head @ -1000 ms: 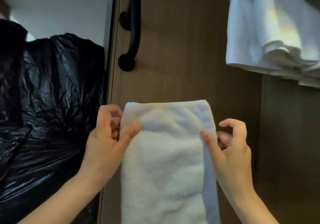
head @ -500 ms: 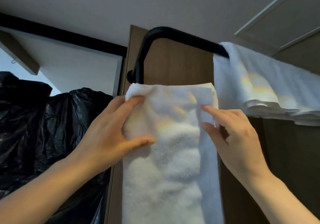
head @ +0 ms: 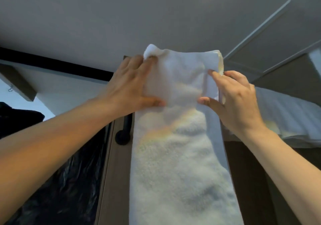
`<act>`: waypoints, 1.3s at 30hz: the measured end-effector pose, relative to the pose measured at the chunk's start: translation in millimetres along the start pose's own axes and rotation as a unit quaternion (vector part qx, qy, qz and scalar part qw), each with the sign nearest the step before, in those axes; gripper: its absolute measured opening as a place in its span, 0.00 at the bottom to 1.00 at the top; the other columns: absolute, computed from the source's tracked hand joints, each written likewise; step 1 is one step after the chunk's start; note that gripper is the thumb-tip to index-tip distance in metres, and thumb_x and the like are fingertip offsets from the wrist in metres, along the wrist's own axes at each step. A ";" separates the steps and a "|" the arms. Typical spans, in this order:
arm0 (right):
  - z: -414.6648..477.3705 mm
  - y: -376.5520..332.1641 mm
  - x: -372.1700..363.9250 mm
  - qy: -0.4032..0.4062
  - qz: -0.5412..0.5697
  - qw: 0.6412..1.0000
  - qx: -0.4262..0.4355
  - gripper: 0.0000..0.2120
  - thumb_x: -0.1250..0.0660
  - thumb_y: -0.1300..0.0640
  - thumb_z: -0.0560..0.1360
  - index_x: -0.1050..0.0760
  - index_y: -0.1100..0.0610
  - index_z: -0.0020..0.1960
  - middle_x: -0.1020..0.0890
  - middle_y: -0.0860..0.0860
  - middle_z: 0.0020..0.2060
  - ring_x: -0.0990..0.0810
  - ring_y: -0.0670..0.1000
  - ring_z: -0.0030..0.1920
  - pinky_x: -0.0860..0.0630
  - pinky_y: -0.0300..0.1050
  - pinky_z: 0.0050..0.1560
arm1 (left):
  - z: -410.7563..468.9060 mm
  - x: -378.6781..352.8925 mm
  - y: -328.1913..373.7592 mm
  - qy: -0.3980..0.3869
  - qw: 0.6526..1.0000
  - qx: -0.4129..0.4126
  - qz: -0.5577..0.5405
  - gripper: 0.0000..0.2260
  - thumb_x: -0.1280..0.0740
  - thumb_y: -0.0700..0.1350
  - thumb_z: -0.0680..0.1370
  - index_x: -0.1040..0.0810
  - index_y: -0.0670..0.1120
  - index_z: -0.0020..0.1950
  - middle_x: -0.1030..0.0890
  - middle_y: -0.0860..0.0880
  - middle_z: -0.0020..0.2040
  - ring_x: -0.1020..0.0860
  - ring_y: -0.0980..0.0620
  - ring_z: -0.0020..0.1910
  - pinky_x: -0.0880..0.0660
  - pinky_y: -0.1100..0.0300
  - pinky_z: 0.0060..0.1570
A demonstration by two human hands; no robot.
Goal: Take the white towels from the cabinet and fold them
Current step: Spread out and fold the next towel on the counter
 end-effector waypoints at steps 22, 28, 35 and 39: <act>78.2 50.0 -70.6 -0.176 0.062 0.974 -0.131 0.32 0.49 0.30 0.76 0.33 0.50 0.70 0.27 0.54 0.68 0.31 0.59 0.68 0.37 0.53 0.66 | 70.8 -32.4 -24.4 0.019 0.977 0.189 -0.100 0.28 0.39 0.67 0.74 0.33 0.49 0.66 0.26 0.48 0.56 0.26 0.47 0.51 0.32 0.57 0.46; 77.8 45.4 -68.2 -0.185 0.059 0.972 -0.134 0.32 0.48 0.30 0.77 0.33 0.50 0.71 0.27 0.55 0.69 0.32 0.59 0.69 0.37 0.53 0.67 | -1.4 -29.3 -4.3 0.039 0.941 0.290 -0.171 0.32 0.34 0.71 0.66 0.25 0.46 0.55 0.23 0.53 0.53 0.22 0.52 0.50 0.27 0.59 0.43; 77.6 37.4 -55.8 -0.196 0.044 0.969 -0.144 0.30 0.47 0.33 0.78 0.35 0.47 0.74 0.32 0.57 0.71 0.38 0.59 0.73 0.40 0.52 0.73 | -11.9 -47.7 19.7 0.095 0.844 0.328 -0.414 0.12 0.33 0.53 0.78 0.22 0.50 0.36 0.20 0.59 0.26 0.22 0.62 0.25 0.30 0.71 0.21; 45.4 22.5 -25.1 -0.058 0.126 0.985 -0.104 0.28 0.39 0.42 0.79 0.35 0.52 0.75 0.29 0.57 0.70 0.34 0.58 0.71 0.36 0.51 0.69 | -8.5 -47.2 20.9 0.114 0.844 0.322 -0.414 0.13 0.33 0.53 0.78 0.24 0.50 0.36 0.22 0.61 0.24 0.23 0.64 0.23 0.28 0.67 0.23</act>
Point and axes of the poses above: each hand's wrist, its own z-axis towards the middle knuckle, its own x-axis out of the back of the hand, y = z × x, the point moved 2 cm from there along z, towards the middle knuckle
